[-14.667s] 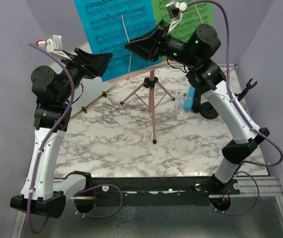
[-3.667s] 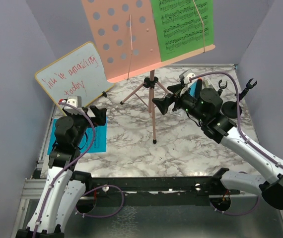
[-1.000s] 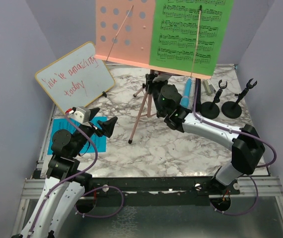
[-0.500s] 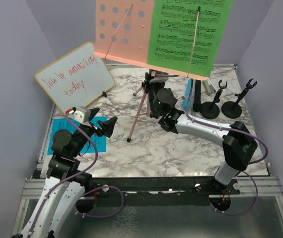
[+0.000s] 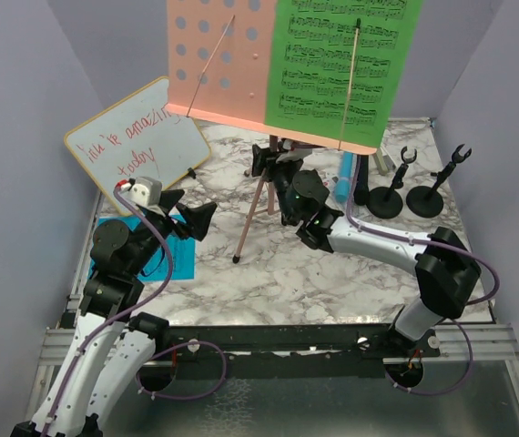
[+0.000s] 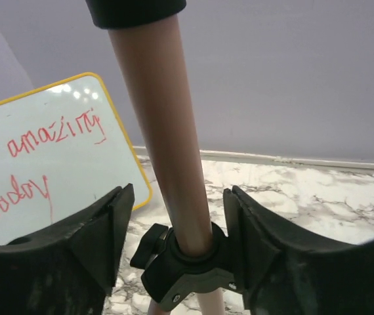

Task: Pack up the instrument practice props
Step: Adjust the music stand at the center of the board, then pick up the sheet music from the music stand.

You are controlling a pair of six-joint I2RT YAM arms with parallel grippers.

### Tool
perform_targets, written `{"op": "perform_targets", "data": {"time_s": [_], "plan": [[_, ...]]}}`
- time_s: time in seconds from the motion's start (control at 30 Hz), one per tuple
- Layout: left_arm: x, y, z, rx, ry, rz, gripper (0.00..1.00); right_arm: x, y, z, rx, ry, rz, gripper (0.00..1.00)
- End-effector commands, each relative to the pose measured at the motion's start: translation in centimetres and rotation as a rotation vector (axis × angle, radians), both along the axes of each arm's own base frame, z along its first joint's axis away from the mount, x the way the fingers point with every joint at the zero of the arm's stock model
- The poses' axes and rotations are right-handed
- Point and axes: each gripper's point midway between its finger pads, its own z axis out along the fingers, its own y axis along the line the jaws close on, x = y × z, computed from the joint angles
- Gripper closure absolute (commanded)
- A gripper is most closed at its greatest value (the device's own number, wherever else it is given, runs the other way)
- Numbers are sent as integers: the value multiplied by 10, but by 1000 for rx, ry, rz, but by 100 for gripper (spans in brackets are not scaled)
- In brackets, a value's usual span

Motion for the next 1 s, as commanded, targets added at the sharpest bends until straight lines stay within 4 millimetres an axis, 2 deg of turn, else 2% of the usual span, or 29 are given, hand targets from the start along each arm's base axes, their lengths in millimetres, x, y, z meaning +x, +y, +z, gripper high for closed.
{"op": "perform_targets", "data": {"time_s": [0.0, 0.17, 0.3, 0.4, 0.5, 0.63, 0.73, 0.83, 0.9, 0.97], "plan": [[-4, -2, 36, -66, 41, -5, 1, -17, 6, -87, -180, 201, 91, 31], [-6, -6, 68, -116, 37, -24, 1, -35, 4, -90, -191, 212, 174, 19], [-9, -12, 98, -151, 9, -59, 1, -51, -2, -79, -173, 190, 238, 12], [-9, -19, 115, -177, 11, -97, 1, -62, -8, -75, -161, 170, 273, 10], [-6, -24, 127, -198, 16, -122, 1, -69, -13, -77, -146, 153, 297, 3], [-6, -31, 143, -226, 10, -164, 2, -72, -20, -90, -142, 171, 298, 2], [-7, -37, 160, -252, -8, -200, 4, -68, -35, -99, -105, 205, 283, 2], [-5, -40, 175, -268, -22, -217, 6, -63, -56, -99, -69, 227, 262, 2], [-2, -42, 184, -283, -30, -224, 7, -59, -73, -96, -51, 232, 238, 2], [-1, -46, 195, -302, -38, -249, 8, -51, -99, -91, -25, 243, 183, 2]]}}
